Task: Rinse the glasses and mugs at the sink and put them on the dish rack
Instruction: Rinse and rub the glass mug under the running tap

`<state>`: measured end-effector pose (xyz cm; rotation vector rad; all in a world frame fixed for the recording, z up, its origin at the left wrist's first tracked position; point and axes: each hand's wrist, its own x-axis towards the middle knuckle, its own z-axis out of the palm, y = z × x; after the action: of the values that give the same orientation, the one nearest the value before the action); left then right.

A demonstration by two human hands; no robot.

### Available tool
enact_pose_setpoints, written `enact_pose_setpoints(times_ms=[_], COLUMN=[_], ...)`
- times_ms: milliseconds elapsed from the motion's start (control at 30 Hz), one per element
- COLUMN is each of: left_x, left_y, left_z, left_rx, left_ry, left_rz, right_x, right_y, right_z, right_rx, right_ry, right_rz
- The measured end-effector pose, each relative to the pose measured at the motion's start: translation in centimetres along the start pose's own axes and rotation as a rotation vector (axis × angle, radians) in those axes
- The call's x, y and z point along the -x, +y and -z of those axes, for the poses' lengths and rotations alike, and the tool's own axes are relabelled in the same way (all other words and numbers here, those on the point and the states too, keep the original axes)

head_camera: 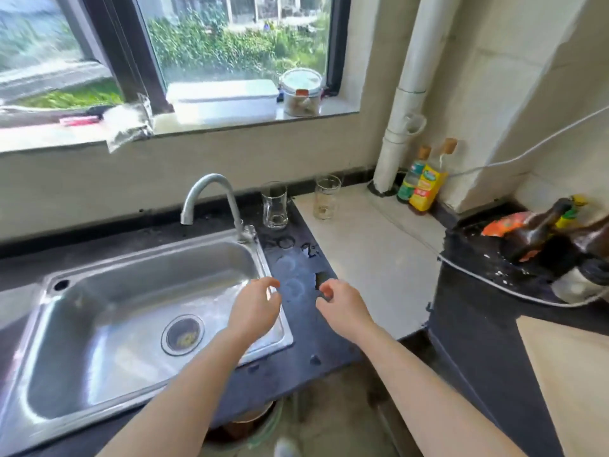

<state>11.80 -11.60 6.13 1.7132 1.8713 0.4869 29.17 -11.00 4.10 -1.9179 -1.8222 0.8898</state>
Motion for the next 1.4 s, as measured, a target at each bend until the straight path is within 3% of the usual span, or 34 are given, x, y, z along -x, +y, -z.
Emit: enact_pose_setpoints(times_ms=[233, 367, 600, 800, 900, 1100, 1233, 1300, 1400], left_x=[-14.5, -20.7, -26.6, -26.7, -23.4, -14.8, -10.6, -9.4, -8.5], left_y=[-1.1, -0.8, -2.0, -2.6, -2.7, -6.0, -9.7, -12.2, -16.2], left_z=[2.0, 1.5, -0.2, -0.9, -0.3, 1.8, 4.5, 5.6, 7.2], left_rx=[0.16, 0.283, 0.184, 0.274, 0.376, 0.617, 0.646, 0.658, 0.665], left_ry=[0.051, 0.082, -0.022, 0.023, 0.038, -0.083, -0.147, -0.171, -0.17], left_rz=[0.131, 0.089, 0.226, 0.21, 0.117, -0.004, 0.016, 0.066, 0.151], right_x=[-16.0, -23.9, -30.2, -28.7, -25.2, -16.7, -12.9, -11.8, -12.3], right_y=[-5.2, -7.3, -7.5, -6.0, -5.0, -6.4, -8.3, -9.6, -12.2], right_z=[-1.0, -1.1, -2.1, -2.5, -2.1, -2.4, -5.9, -7.5, -8.4], right_rx=[0.062, 0.209, 0.429, 0.422, 0.412, 0.42, 0.361, 0.251, 0.022], right_ry=[-0.01, 0.039, -0.011, 0.134, 0.225, 0.261, 0.133, -0.008, -0.122], right_rz=[0.114, 0.172, 0.285, 0.455, 0.498, 0.646, 0.64, 0.611, 0.414])
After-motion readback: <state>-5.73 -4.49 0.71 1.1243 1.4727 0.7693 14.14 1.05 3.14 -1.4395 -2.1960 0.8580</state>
